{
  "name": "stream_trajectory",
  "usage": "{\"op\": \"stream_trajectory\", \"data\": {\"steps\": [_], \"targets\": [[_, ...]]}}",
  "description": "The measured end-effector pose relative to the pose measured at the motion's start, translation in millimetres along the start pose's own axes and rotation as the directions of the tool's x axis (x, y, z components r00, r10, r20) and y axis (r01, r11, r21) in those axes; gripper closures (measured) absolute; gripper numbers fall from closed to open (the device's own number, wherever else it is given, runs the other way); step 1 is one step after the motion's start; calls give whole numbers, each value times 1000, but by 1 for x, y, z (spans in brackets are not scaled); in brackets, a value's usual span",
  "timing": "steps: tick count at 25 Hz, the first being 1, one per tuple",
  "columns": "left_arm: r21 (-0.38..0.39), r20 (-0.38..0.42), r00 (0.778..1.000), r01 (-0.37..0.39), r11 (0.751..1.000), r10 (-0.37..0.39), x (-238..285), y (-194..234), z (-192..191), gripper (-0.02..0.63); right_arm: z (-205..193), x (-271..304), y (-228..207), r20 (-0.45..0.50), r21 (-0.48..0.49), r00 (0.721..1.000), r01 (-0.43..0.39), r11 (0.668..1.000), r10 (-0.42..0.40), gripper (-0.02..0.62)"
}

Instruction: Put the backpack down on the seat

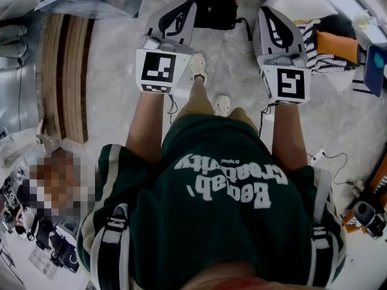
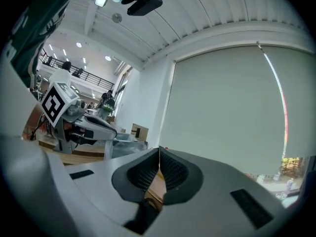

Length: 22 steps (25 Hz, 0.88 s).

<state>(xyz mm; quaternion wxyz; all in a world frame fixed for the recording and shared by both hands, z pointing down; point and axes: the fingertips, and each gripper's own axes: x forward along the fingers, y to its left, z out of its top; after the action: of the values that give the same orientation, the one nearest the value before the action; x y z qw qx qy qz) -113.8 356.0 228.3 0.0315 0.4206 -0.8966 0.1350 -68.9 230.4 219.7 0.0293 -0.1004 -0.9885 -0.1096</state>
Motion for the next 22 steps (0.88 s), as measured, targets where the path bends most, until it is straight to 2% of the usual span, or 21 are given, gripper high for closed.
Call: {"op": "stream_trajectory", "data": {"steps": [4, 8, 14, 22], "targets": [[6, -14, 999, 42, 999, -42, 57, 52, -15, 588, -4, 76, -13, -35, -4, 999, 14, 1000, -14, 561], [-9, -27, 995, 94, 996, -94, 107, 98, -32, 588, 0, 145, -24, 1, -25, 999, 37, 999, -37, 561], [-68, -39, 988, 145, 987, -147, 156, 150, -77, 588, -35, 219, -16, -62, 0, 997, 42, 999, -42, 561], [-85, -86, 973, 207, 975, -214, 197, 168, -146, 586, -89, 277, -5, -102, 25, 994, -22, 999, 25, 558]]}}
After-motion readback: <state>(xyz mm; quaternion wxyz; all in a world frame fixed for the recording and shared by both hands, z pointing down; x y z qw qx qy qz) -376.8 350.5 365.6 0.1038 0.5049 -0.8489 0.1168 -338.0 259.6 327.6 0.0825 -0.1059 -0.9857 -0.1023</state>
